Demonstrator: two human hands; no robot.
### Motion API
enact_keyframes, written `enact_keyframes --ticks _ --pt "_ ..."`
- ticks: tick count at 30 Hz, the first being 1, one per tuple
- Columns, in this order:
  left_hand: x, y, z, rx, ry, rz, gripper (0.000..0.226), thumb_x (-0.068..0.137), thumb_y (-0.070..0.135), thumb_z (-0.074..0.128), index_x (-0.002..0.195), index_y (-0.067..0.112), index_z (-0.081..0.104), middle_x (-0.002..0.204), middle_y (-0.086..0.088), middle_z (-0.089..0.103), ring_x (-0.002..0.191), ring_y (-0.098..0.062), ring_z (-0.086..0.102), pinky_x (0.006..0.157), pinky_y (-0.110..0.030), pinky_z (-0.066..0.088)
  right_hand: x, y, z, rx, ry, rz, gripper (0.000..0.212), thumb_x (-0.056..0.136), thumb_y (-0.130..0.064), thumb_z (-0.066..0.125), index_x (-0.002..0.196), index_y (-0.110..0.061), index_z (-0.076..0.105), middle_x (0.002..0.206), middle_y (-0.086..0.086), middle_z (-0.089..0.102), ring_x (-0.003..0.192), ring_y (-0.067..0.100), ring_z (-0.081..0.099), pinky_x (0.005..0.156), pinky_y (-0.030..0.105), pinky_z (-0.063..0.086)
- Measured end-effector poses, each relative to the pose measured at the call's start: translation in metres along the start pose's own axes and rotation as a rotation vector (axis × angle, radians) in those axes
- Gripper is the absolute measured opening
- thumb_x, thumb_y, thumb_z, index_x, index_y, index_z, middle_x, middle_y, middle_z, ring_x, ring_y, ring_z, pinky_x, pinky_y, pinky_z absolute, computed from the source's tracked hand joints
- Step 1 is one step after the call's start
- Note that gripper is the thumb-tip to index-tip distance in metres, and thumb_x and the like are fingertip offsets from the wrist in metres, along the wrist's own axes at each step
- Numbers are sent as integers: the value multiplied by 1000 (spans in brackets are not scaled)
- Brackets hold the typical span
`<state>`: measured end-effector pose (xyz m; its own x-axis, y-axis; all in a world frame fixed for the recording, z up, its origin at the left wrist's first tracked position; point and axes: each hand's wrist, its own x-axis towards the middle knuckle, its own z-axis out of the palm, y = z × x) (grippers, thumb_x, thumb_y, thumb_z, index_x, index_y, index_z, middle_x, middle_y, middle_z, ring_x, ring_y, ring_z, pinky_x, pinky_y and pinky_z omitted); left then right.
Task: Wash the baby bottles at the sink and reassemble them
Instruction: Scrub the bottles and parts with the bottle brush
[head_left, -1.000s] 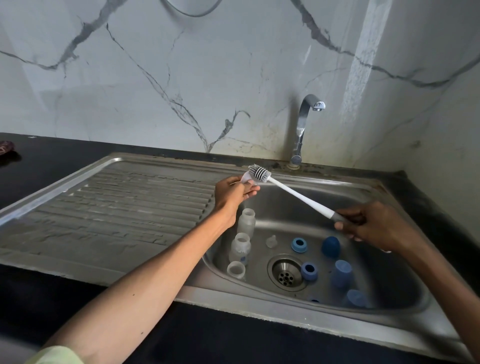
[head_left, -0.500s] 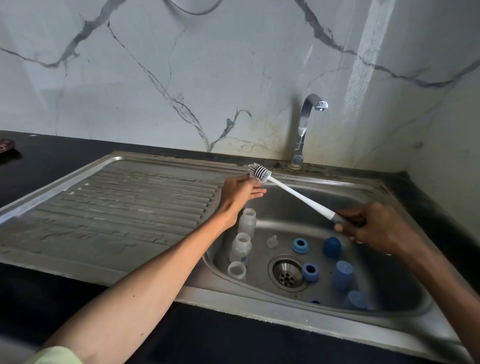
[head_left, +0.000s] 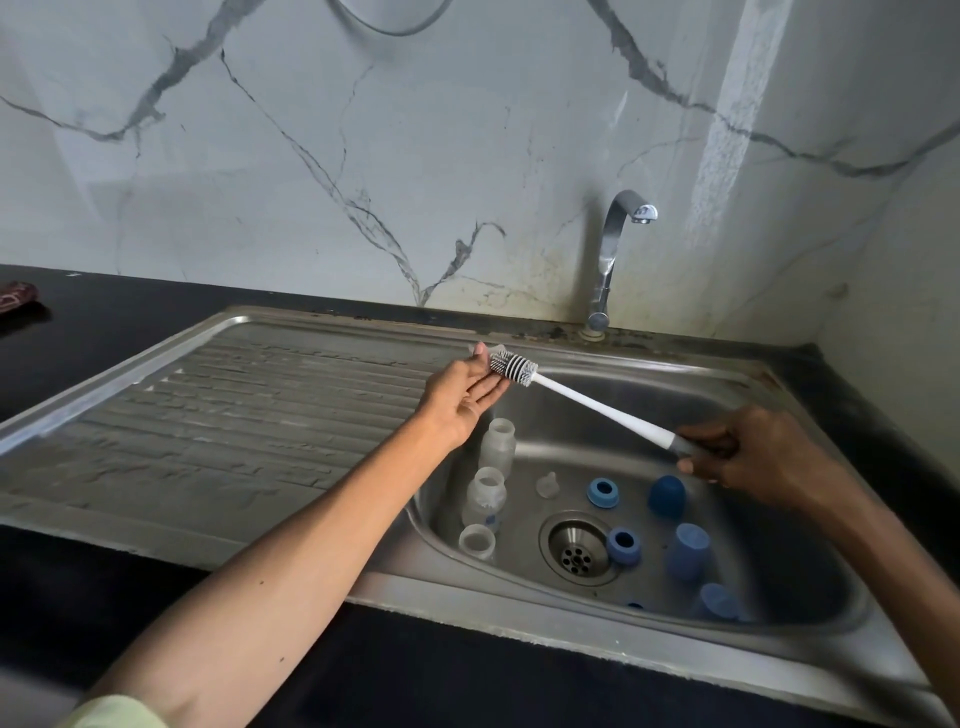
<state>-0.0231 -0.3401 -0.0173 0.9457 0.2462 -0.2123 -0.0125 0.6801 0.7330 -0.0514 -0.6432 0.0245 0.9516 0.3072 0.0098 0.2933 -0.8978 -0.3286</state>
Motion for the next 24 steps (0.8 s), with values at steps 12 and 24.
enact_keyframes --ticks 12,24 --pt "6 0 -2 12 12 78 19 93 -13 52 96 -1 67 104 -14 70 91 -22 67 66 -22 60 1 4 -1 107 0 24 37 88 -30 68 125 -26 63 77 -9 69 70 4 66 68 19 47" --pt "-2 -8 1 477 -114 181 16 94 -7 59 102 -3 72 93 -19 75 85 -28 75 78 -29 62 -1 -6 4 47 55 36 40 89 -28 68 128 -24 61 117 1 67 92 8 57 85 25 45"
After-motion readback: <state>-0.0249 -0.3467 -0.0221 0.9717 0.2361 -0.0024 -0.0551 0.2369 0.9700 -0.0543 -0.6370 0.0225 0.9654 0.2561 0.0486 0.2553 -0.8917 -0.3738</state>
